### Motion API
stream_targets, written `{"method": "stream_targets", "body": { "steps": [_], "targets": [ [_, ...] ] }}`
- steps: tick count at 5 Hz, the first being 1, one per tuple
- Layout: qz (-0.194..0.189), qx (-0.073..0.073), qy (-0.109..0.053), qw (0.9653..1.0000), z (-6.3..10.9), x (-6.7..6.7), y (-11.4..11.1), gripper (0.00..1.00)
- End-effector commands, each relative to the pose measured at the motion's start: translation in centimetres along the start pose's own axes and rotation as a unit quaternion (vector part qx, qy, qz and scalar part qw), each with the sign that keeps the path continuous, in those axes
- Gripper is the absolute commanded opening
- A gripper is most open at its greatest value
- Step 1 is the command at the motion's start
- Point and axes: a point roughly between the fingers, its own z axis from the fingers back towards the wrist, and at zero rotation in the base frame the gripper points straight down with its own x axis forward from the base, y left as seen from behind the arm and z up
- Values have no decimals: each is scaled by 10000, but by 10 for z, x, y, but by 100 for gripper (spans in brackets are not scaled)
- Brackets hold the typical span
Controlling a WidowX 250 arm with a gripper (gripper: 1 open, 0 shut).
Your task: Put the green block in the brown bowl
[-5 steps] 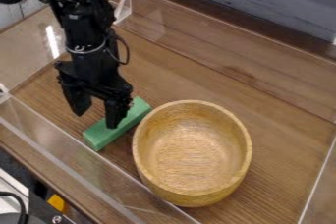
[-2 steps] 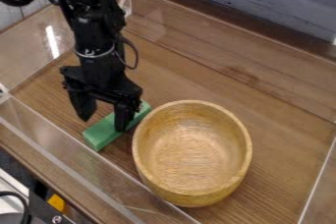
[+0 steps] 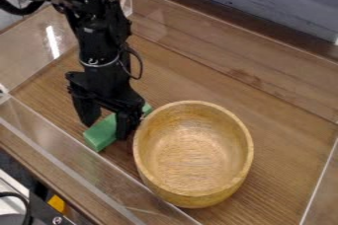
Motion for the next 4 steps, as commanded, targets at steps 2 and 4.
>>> {"method": "stream_targets", "body": {
  "steps": [2,4],
  "targets": [
    [-205,57,-87,9997,-2,7,1,100],
    [-146,66,-75,9998,-10,10,4,100]
  ]
}}
